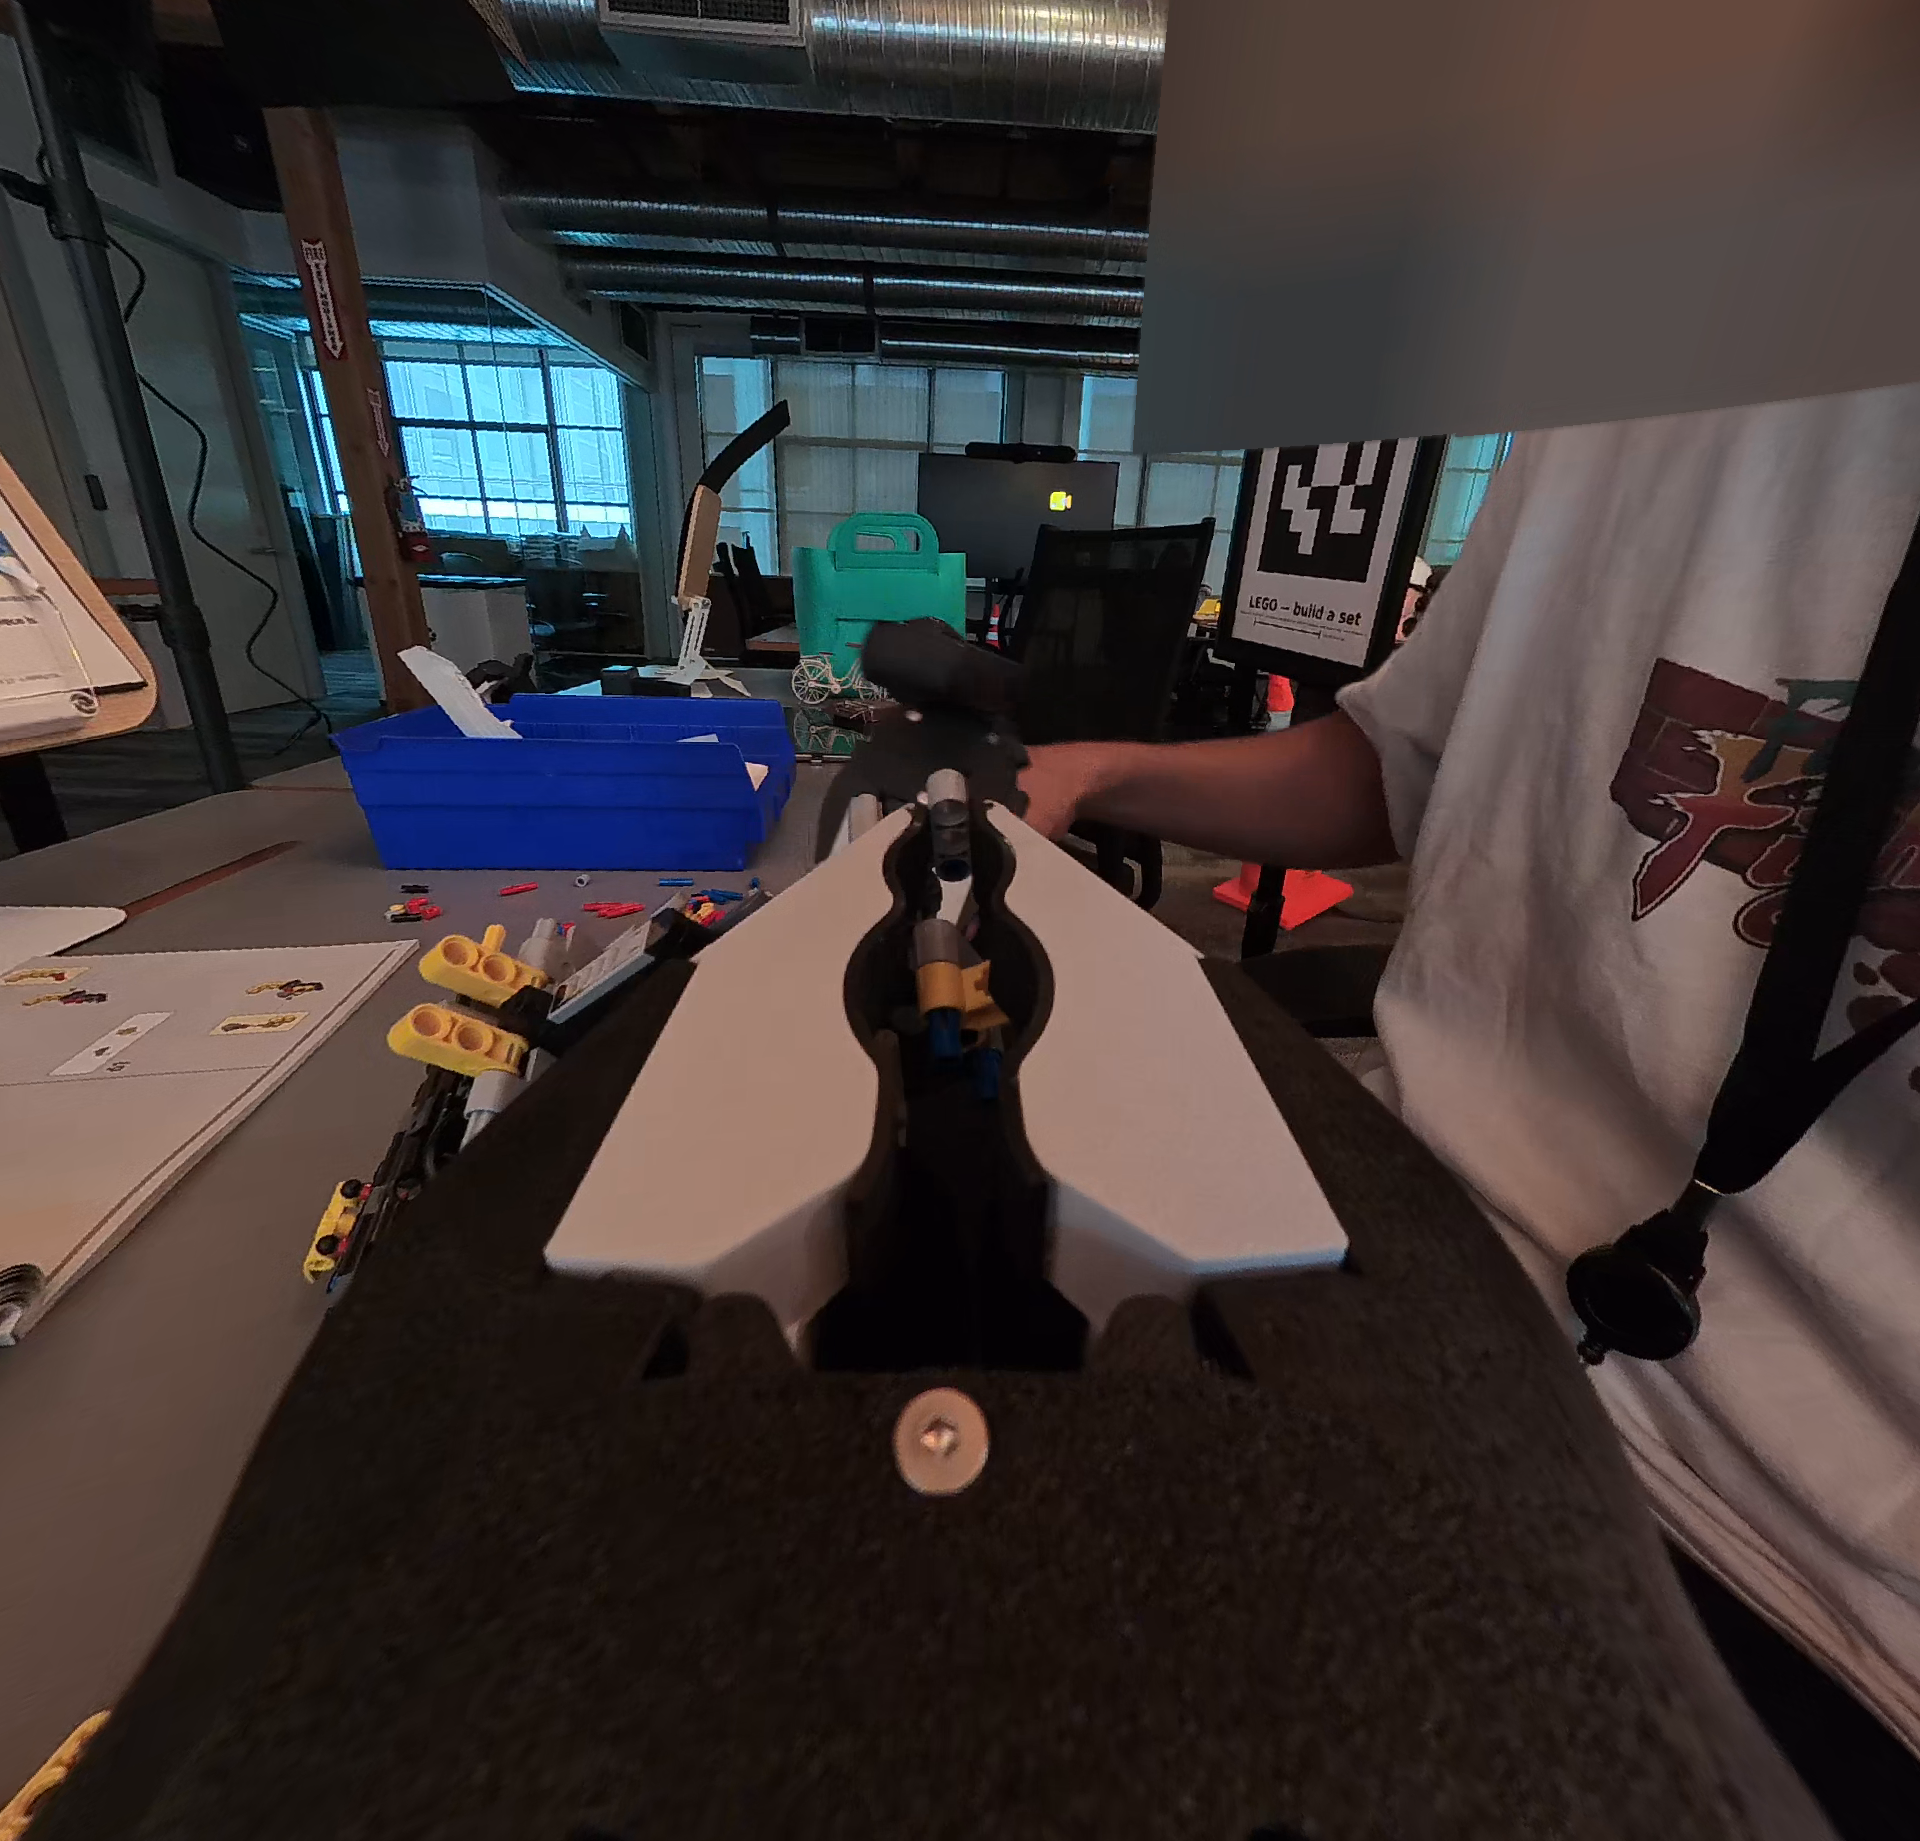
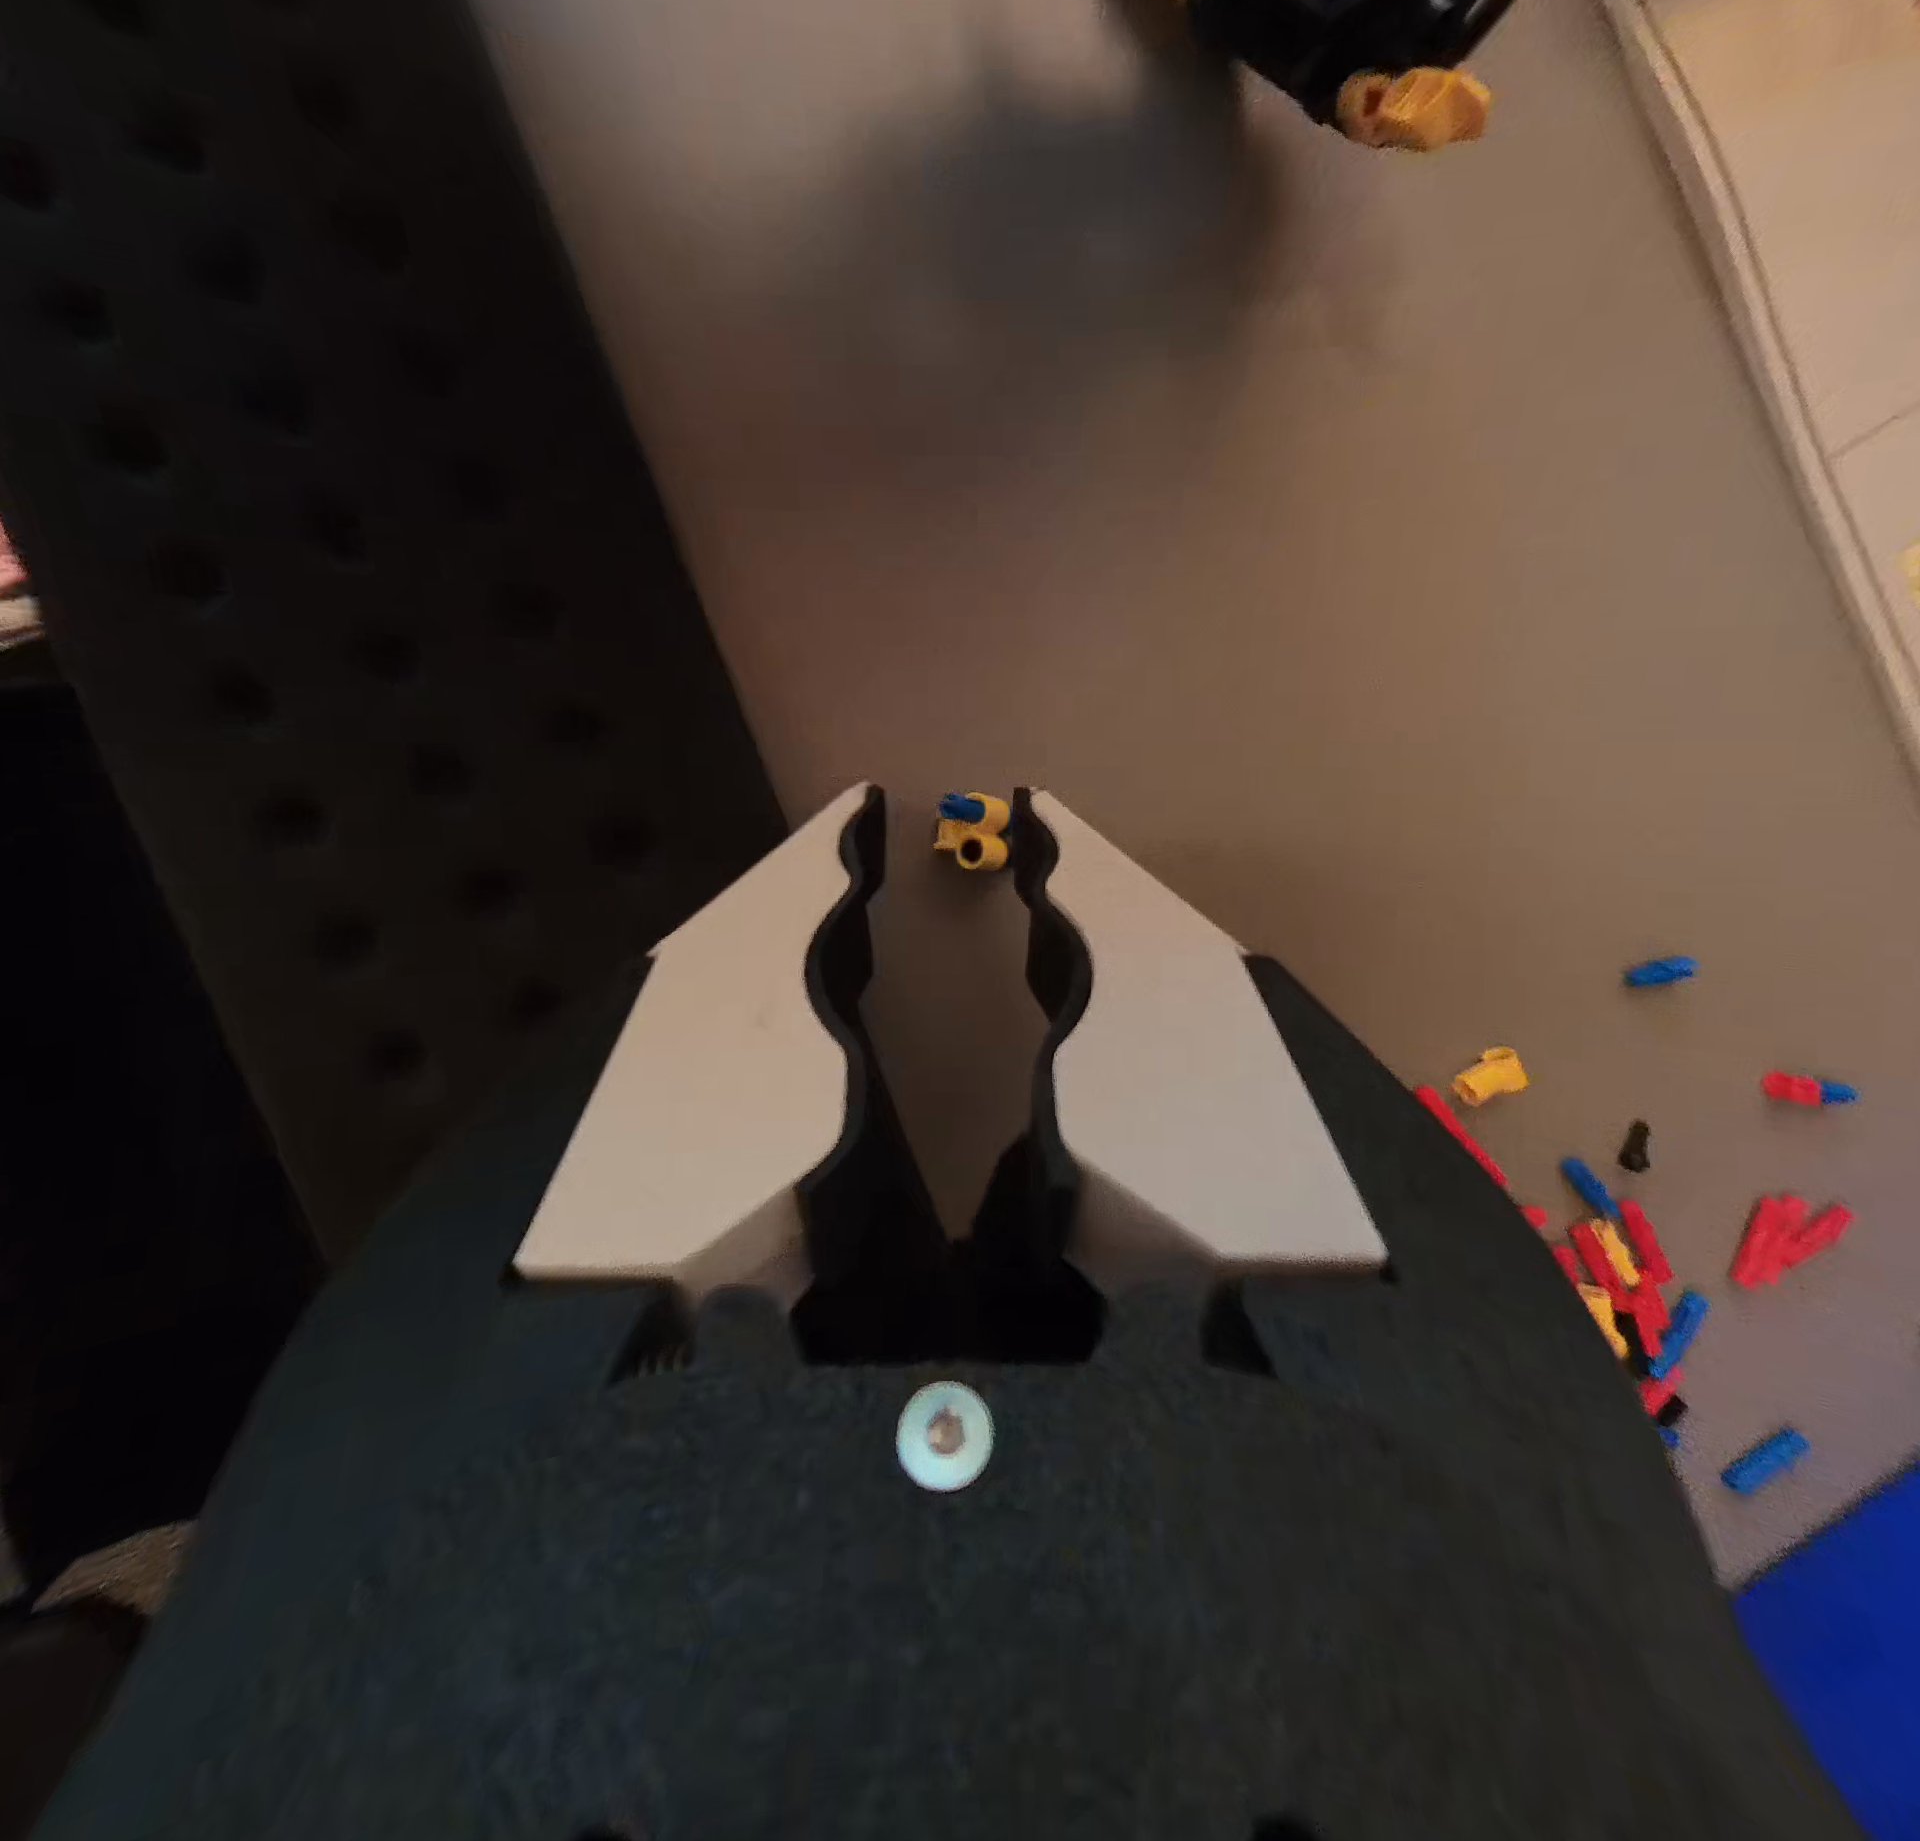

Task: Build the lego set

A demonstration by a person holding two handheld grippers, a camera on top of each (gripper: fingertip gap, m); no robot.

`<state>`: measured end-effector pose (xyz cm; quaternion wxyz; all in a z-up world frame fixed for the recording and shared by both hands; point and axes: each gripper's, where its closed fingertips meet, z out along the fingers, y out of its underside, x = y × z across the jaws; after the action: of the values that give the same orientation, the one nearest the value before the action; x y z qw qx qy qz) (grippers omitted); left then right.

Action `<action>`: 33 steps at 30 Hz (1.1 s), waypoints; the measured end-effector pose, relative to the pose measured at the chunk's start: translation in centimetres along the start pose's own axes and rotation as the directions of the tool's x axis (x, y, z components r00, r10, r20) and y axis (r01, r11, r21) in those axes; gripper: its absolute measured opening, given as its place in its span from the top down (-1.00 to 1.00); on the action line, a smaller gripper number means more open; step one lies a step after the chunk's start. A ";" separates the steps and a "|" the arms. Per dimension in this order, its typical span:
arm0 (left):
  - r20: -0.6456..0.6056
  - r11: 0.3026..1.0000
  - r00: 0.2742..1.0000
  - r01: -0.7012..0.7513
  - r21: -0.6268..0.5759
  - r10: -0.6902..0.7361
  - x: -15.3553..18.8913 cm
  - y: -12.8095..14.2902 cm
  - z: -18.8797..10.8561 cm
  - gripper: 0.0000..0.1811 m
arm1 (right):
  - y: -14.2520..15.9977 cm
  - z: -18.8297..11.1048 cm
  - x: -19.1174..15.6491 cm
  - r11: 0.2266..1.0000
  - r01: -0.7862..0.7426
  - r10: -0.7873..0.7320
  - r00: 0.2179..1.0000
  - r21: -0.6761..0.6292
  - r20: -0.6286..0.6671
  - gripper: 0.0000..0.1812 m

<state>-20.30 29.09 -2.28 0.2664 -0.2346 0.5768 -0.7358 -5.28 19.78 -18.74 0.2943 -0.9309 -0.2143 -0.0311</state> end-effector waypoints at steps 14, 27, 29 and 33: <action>-0.005 1.000 1.000 -0.006 -0.012 0.006 0.2 0.2 0.1 0.91 | 0.4 1.1 0.5 0.996 0.073 -0.078 0.990 -0.049 -0.121 0.92; 0.019 0.999 0.999 0.027 0.031 -0.028 -0.6 -0.5 -0.1 0.91 | -16.0 -9.1 -2.5 0.330 -0.710 0.039 0.668 0.622 0.743 0.95; 0.018 0.998 0.998 0.051 0.046 -0.052 -0.7 -0.7 -0.3 0.91 | -18.6 -9.9 -3.8 0.251 -0.733 -0.071 0.637 0.632 0.767 0.95; 0.013 0.996 0.998 0.069 0.054 -0.069 -0.8 -0.8 -0.4 0.91 | -22.0 -8.8 -5.1 0.273 -0.661 -0.097 0.704 0.699 0.704 0.95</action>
<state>-20.07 30.06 -1.65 0.2512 -0.2526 0.5463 -0.7580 -18.50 29.06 -0.65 0.6797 -0.5593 -0.0898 0.4660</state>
